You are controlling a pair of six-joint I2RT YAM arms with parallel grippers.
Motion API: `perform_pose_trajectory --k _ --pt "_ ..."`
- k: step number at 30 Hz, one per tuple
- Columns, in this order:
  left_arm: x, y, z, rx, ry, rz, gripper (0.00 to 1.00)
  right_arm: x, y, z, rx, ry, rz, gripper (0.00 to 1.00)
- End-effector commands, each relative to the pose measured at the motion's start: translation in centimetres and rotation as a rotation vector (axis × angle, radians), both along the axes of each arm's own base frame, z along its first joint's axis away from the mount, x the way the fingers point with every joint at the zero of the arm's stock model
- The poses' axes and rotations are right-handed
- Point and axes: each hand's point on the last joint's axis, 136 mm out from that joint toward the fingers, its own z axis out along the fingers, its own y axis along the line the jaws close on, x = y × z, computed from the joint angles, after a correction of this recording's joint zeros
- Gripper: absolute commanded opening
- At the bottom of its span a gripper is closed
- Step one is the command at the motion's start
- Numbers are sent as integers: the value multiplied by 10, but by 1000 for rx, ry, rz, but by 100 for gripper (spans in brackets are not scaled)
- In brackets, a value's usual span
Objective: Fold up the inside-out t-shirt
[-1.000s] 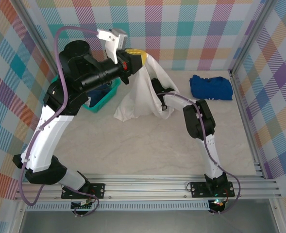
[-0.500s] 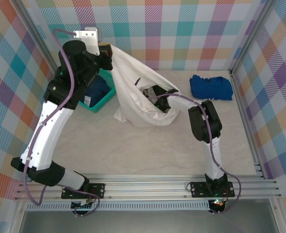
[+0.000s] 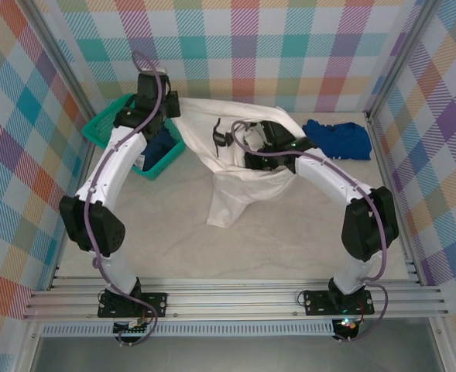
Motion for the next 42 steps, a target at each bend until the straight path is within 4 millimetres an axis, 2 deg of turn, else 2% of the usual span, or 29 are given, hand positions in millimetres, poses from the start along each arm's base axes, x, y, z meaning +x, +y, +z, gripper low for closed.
perform_pose_trajectory --k 1,4,6,10,14,17,19,22,25,28,30,33,35,37,40,42 --pt "8 2 -9 -22 26 -2 0 -9 17 0 11 19 56 0" --pt "19 -4 -17 -15 55 -25 0 -13 27 -16 -89 -21 81 0" --pt "25 -4 -24 9 77 -20 0 -14 31 -13 -70 -31 83 0" --pt "38 4 -45 76 138 12 0 -14 25 -4 -95 -90 94 0" --pt "48 26 -71 135 223 74 0 -27 18 -1 -118 -142 163 0" --pt "48 48 -87 130 261 119 0 -38 14 12 -78 -201 195 0" --pt "45 54 -95 114 278 126 0 -42 15 26 -9 -210 197 0" --pt "38 37 -104 54 292 45 0 -30 17 43 57 -232 126 0" --pt "25 7 -104 -78 255 -64 0 -4 16 54 85 -239 -14 0" --pt "4 -20 -89 -235 170 -170 0 29 13 70 115 -255 -192 0" --pt "-9 -36 -74 -323 120 -252 0 43 12 83 141 -278 -259 0" --pt "-29 -64 -49 -435 42 -392 0 59 19 104 185 -327 -297 0" --pt "-42 -77 -40 -474 17 -449 0 63 29 119 246 -348 -274 0" --pt "-48 -79 -45 -480 33 -425 0 58 39 140 309 -364 -226 0" --pt "-53 -65 -79 -455 134 -288 0 48 39 178 386 -402 -174 0" --pt "-59 -65 -104 -444 183 -265 0 39 32 205 461 -416 -147 0"
